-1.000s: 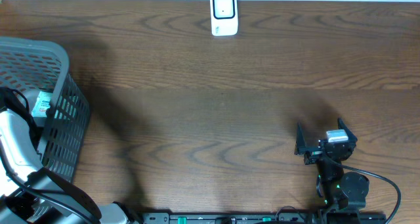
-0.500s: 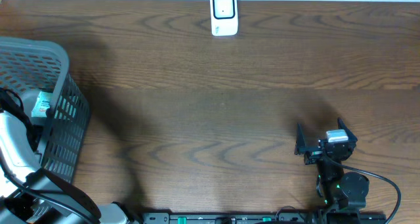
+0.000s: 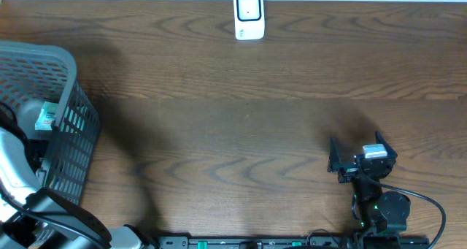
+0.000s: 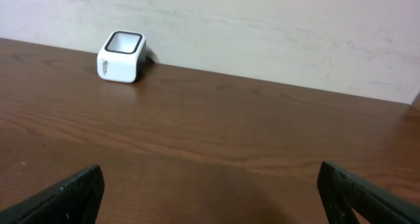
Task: Scan the item barcode
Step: 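Lower the left gripper into the basket and grasp the green-lidded jar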
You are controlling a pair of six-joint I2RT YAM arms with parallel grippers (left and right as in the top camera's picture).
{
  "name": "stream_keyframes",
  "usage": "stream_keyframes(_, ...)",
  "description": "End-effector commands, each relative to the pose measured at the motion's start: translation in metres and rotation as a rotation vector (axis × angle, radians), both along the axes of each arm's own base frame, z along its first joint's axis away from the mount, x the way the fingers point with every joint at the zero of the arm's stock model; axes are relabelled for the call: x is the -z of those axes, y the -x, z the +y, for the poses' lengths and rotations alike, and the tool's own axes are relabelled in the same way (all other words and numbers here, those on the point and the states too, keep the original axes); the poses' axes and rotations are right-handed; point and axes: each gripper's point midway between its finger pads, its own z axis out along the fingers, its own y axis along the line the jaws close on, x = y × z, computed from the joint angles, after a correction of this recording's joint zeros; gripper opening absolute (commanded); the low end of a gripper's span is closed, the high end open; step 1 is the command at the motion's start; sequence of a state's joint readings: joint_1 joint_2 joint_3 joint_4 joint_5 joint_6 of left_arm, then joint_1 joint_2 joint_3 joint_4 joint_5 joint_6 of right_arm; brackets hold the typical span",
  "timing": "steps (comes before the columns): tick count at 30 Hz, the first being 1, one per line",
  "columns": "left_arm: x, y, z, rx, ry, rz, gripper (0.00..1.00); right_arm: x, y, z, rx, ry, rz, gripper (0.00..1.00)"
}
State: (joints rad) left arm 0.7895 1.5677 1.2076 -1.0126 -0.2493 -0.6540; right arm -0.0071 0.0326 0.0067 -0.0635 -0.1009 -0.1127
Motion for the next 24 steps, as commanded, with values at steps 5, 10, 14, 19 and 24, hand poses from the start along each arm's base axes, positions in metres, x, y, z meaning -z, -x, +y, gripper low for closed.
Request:
stream_keyframes(5, 0.011, 0.006, 0.01, -0.052, 0.006, -0.008, 0.84, 0.001, 0.0, 0.004, -0.016, -0.011, 0.006, 0.99)
stream_keyframes(10, 0.032, 0.0, 0.01, -0.049, 0.061, 0.007, 0.84, 0.001, 0.0, 0.004, -0.016, -0.011, 0.006, 0.99)
stream_keyframes(14, 0.065, 0.004, 0.006, -0.051, 0.141, 0.084, 0.84, 0.001, 0.0, 0.004, -0.016, -0.011, 0.006, 0.99)
stream_keyframes(19, 0.059, -0.006, 0.009, -0.049, 0.143, 0.045, 0.65, 0.001, 0.0, 0.004, -0.016, -0.011, 0.006, 0.99)
stream_keyframes(24, -0.026, -0.024, 0.029, -0.022, 0.033, -0.06, 0.56, 0.001, 0.0, 0.004, -0.016, -0.011, 0.006, 0.99)
